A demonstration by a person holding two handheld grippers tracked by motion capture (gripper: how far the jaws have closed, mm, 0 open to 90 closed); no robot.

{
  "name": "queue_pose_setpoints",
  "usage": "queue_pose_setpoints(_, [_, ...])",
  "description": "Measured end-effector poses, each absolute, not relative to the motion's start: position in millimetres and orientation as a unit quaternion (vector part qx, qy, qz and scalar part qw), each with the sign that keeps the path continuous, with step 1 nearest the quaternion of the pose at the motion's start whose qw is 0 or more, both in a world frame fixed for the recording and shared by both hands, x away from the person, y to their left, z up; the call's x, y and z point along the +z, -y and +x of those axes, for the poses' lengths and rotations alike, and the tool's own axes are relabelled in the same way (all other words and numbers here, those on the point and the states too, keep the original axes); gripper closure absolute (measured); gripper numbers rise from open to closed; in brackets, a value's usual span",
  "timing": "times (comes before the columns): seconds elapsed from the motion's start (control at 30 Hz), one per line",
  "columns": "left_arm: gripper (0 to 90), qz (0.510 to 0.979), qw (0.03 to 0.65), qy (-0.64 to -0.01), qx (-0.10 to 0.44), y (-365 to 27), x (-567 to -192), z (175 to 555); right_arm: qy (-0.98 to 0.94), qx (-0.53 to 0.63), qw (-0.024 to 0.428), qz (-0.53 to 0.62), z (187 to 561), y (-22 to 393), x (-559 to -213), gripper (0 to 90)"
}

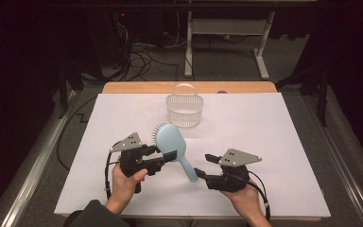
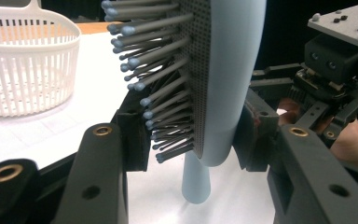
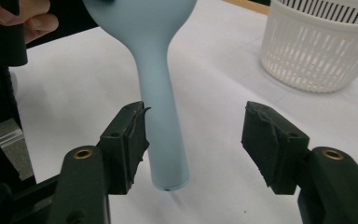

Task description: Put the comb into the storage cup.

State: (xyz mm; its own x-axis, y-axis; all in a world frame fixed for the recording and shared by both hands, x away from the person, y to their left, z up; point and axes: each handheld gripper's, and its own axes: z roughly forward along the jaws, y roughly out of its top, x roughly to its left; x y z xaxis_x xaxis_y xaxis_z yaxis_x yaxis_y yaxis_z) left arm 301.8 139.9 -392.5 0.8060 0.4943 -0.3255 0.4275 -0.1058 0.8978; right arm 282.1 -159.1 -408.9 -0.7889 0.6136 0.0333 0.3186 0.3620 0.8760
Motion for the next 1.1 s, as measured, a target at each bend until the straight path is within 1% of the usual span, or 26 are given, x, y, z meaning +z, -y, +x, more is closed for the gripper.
queue_pose_setpoints(0.27, [54.5,0.742,0.593,-0.312,0.032,-142.7,-392.0,302.2,-0.800,0.497,0.161,0.296,283.9,174.8,-405.8,35.7])
queue_pose_setpoints(0.43, [54.5,0.740,0.593,-0.316,0.037,-145.6,-391.7,302.8,-0.795,0.498,0.166,0.304,284.0,189.0,-405.7,35.0])
queue_pose_setpoints(0.7, [54.4,0.741,0.590,-0.318,0.041,-149.7,-389.9,303.9,-0.778,0.496,0.184,0.338,278.3,229.5,-406.0,34.2])
queue_pose_setpoints(0.9, [54.4,0.738,0.590,-0.323,0.051,-156.9,-387.7,304.6,-0.756,0.509,0.188,0.367,276.3,259.8,-407.4,33.7])
queue_pose_setpoints(1.1, [54.4,0.736,0.588,-0.331,0.057,-160.7,-387.7,305.9,-0.742,0.513,0.192,0.386,274.5,281.4,-414.0,32.5])
